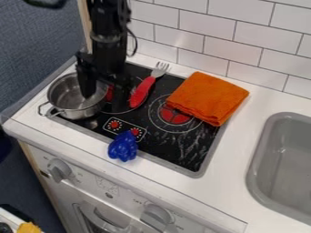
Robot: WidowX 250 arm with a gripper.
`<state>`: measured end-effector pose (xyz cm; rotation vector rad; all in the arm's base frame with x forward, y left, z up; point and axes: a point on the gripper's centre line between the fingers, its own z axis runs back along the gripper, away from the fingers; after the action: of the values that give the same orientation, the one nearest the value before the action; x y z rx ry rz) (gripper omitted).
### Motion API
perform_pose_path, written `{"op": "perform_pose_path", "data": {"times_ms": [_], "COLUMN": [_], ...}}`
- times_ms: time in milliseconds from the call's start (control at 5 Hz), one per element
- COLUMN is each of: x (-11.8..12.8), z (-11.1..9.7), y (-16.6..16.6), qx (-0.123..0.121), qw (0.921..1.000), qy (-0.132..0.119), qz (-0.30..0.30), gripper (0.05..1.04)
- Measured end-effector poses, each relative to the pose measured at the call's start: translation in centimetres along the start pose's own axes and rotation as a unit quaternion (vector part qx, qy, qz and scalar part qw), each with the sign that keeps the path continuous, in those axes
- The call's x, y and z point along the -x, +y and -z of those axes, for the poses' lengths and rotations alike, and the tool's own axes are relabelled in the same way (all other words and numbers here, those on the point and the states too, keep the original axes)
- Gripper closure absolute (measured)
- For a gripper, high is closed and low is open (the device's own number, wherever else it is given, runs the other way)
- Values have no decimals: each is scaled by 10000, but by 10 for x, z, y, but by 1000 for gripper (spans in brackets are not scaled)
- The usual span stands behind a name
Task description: Moved the shiny pot to the right side of the burner
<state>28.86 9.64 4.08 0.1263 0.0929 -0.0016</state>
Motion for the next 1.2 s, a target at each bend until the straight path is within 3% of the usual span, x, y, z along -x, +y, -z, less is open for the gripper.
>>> {"op": "perform_pose_path", "data": {"times_ms": [400,800,1000,1200], "x": [-6,-5,-4,-1], "z": [25,28,21,6], "y": [10,12,11,7], "qx": [-54,40,53,10], "qw": [9992,9990,9994,9996], "qy": [360,304,171,-85], "qz": [-155,-328,-311,-274], "gripper": [140,736,936,1007]}}
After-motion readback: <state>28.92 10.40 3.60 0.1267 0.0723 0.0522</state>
